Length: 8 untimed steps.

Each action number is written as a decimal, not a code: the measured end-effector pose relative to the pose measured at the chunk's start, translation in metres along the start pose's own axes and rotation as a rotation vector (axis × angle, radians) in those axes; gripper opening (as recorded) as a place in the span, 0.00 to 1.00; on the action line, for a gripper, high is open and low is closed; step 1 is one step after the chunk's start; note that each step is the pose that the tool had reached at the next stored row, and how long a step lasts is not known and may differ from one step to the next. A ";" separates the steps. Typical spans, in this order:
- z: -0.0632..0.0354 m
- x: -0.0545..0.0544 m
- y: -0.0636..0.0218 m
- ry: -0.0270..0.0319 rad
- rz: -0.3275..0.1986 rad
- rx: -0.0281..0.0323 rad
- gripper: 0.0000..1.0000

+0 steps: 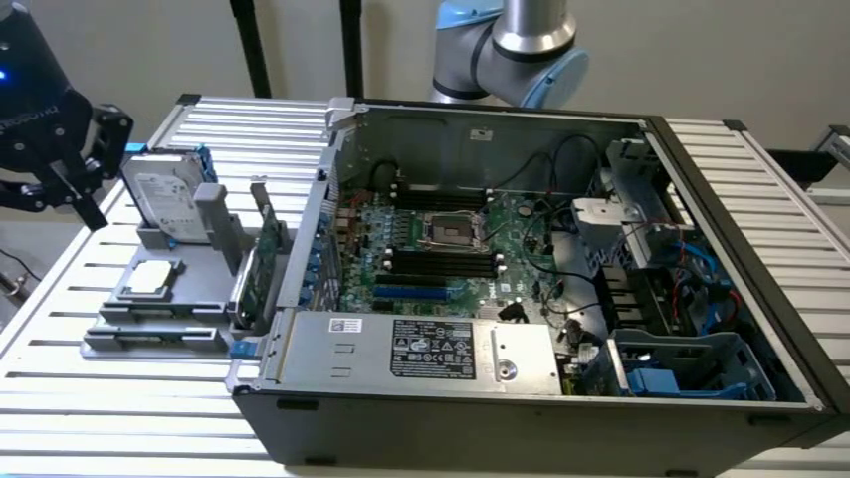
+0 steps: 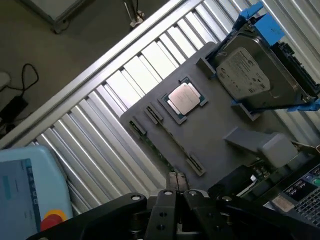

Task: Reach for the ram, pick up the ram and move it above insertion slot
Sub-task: 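Pick up the ram and move it above insertion slot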

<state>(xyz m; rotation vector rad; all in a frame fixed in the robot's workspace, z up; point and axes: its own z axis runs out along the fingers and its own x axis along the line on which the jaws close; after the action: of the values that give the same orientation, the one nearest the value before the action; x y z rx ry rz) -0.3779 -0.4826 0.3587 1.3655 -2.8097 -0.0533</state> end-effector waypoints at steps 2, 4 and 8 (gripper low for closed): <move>0.0000 0.000 0.0000 0.0015 -0.038 0.0000 0.11; 0.0001 0.000 0.0000 0.0028 -0.074 0.0001 0.11; 0.0002 0.000 0.0000 0.0057 -0.147 0.0001 0.11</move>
<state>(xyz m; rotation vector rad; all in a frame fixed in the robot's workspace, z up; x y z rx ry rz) -0.3779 -0.4826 0.3584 1.5670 -2.6997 -0.0511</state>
